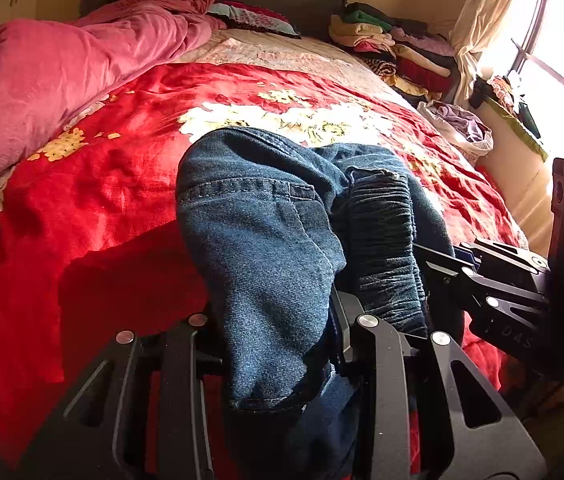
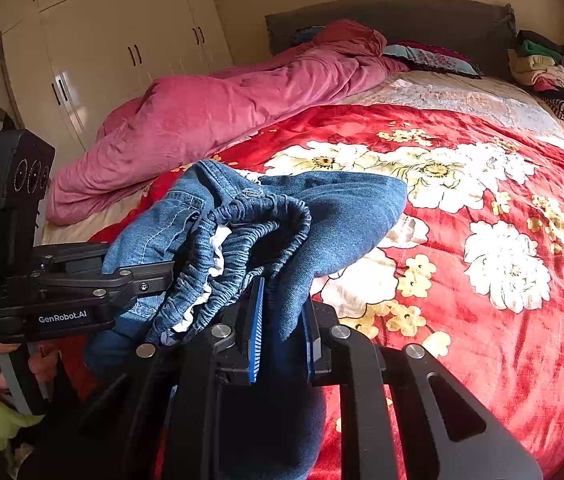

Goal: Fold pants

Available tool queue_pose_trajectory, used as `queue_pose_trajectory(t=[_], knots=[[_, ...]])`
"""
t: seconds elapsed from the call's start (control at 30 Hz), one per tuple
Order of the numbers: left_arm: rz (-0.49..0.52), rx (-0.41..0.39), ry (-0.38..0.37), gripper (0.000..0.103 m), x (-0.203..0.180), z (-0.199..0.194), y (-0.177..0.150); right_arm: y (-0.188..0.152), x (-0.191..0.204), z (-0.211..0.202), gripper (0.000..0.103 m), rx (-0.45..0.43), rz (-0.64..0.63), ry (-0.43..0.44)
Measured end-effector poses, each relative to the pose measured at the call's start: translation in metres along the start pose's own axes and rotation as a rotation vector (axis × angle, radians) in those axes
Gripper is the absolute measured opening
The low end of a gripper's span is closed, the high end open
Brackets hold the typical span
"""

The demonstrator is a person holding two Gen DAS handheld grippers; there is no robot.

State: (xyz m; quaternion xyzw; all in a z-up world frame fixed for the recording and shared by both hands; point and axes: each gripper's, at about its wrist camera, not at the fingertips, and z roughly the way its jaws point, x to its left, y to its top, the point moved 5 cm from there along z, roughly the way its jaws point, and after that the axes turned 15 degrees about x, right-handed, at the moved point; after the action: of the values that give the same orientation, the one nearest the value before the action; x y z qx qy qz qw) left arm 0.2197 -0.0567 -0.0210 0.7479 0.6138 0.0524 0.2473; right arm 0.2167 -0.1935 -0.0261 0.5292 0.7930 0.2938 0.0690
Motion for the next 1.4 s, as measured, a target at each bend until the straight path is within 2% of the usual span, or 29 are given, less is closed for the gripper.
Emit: queue_pose_trajectory(t=[0.37, 0.53, 0.6, 1.13, 1.17, 1.2, 1.4], knots=[[-0.023, 0.045, -0.025, 0.028, 0.009, 0.025, -0.005, -0.009, -0.017, 0.024, 0.017, 0.069, 0.076, 0.02], [-0.041, 0.077, -0.018, 0.04, 0.017, 0.04, -0.011, -0.018, -0.032, 0.038, 0.024, 0.126, 0.141, -0.003], [-0.045, 0.085, -0.019, 0.043, 0.019, 0.044, -0.013, -0.02, -0.037, 0.042, 0.033, 0.14, 0.162, -0.024], [-0.057, 0.085, -0.021, 0.056, 0.022, 0.044, -0.014, -0.02, -0.038, 0.035, 0.041, 0.125, 0.174, -0.076], [-0.057, 0.084, -0.017, 0.057, 0.021, 0.043, -0.014, -0.02, -0.038, 0.034, 0.049, 0.121, 0.18, -0.082], [-0.056, 0.083, -0.017, 0.058, 0.021, 0.043, -0.015, -0.021, -0.04, 0.031, 0.062, 0.116, 0.184, -0.092], [-0.051, 0.068, -0.009, 0.068, 0.018, 0.032, -0.016, -0.022, -0.043, 0.018, 0.065, 0.091, 0.194, -0.111]])
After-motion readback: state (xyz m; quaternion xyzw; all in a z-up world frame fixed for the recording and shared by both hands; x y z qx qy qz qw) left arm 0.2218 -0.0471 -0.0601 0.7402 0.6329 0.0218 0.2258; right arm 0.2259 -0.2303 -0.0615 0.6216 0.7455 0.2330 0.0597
